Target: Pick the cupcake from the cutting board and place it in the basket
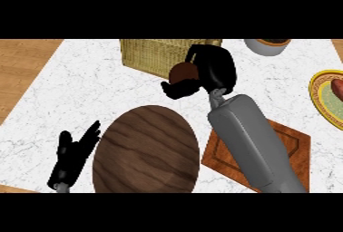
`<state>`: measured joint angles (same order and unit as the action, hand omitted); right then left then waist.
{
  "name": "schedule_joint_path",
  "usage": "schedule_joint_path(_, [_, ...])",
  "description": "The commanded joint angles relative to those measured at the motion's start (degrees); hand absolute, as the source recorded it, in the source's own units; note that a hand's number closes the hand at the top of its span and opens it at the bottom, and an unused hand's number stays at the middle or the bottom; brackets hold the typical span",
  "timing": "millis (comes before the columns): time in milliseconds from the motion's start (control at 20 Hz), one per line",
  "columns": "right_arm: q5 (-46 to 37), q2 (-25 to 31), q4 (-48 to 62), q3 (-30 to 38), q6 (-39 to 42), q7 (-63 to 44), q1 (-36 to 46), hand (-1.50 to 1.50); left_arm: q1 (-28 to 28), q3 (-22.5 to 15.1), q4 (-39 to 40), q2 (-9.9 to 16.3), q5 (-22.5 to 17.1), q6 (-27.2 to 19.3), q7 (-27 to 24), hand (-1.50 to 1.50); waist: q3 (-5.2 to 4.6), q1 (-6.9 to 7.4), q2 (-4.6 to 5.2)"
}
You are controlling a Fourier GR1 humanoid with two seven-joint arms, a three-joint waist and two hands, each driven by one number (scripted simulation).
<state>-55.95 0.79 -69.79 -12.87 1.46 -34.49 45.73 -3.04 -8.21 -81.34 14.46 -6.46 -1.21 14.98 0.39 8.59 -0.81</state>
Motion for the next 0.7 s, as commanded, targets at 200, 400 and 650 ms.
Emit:
schedule_joint_path(200, [1.2, -0.8, -4.2, -1.4, -16.8, -24.8, 16.7, 1.50, 1.1, -1.8, 2.0, -0.3, 1.0, 0.9, 1.8, 0.00, -0.86, 2.81, 0.49])
schedule_joint_path(400, [-3.0, -0.8, 0.0, -3.4, -19.3, -37.3, 26.9, 1.50, 1.6, -1.4, 2.7, -0.4, 0.8, 0.6, 2.2, 0.00, -1.03, 1.42, 0.75])
schedule_joint_path(650, [-4.5, -0.8, 6.7, -1.1, -19.4, -44.1, 37.4, 1.50, 1.7, -1.3, 1.7, -1.1, 0.9, -0.5, 3.5, 0.00, -0.97, 0.64, 1.16])
